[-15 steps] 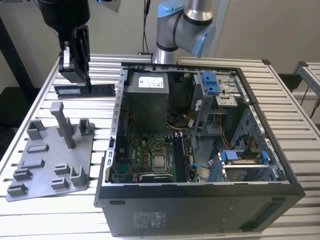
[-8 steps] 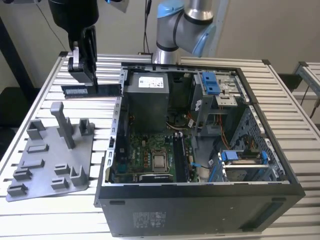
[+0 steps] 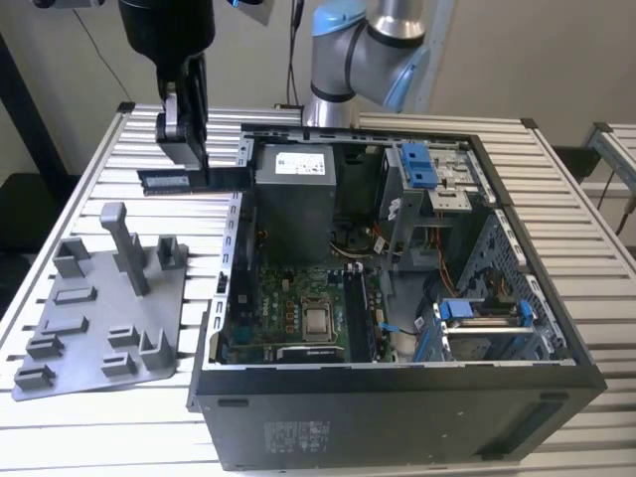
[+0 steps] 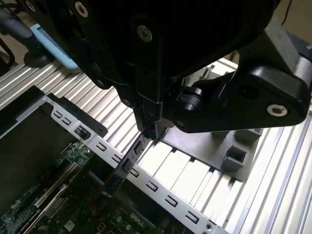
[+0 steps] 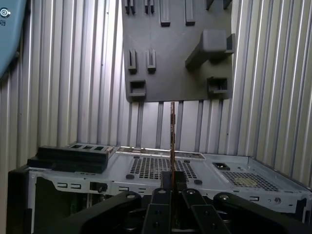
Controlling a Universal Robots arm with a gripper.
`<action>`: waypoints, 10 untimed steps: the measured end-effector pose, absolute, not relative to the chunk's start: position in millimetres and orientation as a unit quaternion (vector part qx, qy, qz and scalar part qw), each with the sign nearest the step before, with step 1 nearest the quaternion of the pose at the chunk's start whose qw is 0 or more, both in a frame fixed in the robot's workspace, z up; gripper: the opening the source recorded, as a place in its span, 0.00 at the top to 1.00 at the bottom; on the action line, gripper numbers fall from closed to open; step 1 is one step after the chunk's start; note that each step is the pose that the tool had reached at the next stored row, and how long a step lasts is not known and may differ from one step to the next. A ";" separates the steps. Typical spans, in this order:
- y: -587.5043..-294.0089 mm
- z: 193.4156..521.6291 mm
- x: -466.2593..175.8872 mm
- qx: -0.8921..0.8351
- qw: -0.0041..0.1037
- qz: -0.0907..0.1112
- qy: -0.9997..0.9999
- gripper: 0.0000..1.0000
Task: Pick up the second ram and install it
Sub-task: 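Pick up the second ram and move it above second insertion slot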
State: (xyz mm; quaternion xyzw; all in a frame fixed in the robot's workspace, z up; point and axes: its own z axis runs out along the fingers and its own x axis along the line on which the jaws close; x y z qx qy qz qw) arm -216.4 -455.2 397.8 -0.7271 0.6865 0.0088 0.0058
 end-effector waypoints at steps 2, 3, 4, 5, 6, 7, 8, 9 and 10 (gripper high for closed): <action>-454.9 397.8 -212.6 -0.727 0.006 0.009 0.686 0.86; -454.7 397.8 -211.1 -0.727 0.006 0.009 0.686 0.86; -454.5 397.8 -209.3 -0.727 0.006 0.009 0.686 0.86; -454.3 397.8 -207.4 -0.727 0.006 0.009 0.686 0.86; -454.1 397.8 -205.6 -0.727 0.006 0.009 0.686 0.86; -453.9 397.8 -203.9 -0.727 0.006 0.009 0.686 0.86; -453.7 397.8 -201.9 -0.727 0.006 0.009 0.686 0.86; -453.6 397.8 -199.9 -0.727 0.006 0.009 0.686 0.86; -453.4 397.8 -198.3 -0.727 0.006 0.009 0.686 0.86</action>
